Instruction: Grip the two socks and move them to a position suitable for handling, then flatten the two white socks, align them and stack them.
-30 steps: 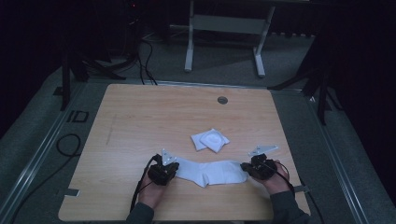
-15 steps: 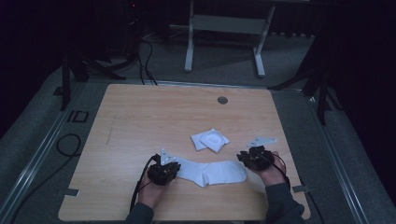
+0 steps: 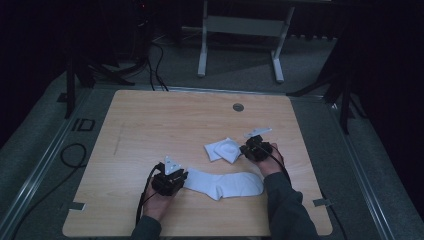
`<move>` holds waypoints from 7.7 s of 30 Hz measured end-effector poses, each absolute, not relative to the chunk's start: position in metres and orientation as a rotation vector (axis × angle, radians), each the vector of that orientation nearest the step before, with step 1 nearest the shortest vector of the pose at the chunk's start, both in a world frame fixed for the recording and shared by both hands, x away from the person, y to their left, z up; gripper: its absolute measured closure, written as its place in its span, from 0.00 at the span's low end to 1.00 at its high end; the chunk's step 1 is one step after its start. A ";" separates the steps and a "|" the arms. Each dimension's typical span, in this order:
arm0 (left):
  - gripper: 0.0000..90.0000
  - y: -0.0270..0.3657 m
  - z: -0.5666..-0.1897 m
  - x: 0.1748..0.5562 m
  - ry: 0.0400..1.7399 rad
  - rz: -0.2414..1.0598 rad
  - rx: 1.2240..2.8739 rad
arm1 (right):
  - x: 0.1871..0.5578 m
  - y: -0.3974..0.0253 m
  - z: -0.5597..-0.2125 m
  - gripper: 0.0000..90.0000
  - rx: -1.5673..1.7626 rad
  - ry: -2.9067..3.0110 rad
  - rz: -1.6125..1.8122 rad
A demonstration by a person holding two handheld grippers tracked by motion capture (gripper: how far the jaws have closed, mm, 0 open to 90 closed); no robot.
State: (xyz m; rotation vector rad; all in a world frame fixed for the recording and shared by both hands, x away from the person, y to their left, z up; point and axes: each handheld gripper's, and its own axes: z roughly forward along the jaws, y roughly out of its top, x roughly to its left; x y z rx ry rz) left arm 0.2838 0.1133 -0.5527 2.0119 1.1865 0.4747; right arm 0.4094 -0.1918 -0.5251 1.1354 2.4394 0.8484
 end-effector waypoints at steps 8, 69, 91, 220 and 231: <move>0.87 0.114 -0.553 0.285 1.196 0.492 2.019 | 0.425 -0.185 -0.544 0.96 1.199 2.438 0.781; 0.99 0.072 -0.560 0.340 1.216 0.508 2.062 | 0.389 -0.137 -0.520 0.63 1.076 2.518 0.989; 0.99 0.073 -0.561 0.340 1.217 0.502 2.055 | 0.381 -0.160 -0.492 0.99 1.043 2.416 1.028; 0.76 0.110 -0.554 0.284 1.184 0.385 2.085 | 0.318 -0.180 -0.388 0.92 0.706 2.347 1.420; 0.75 0.108 -0.555 0.283 1.179 0.379 2.090 | 0.296 -0.173 -0.428 0.92 0.722 2.474 1.342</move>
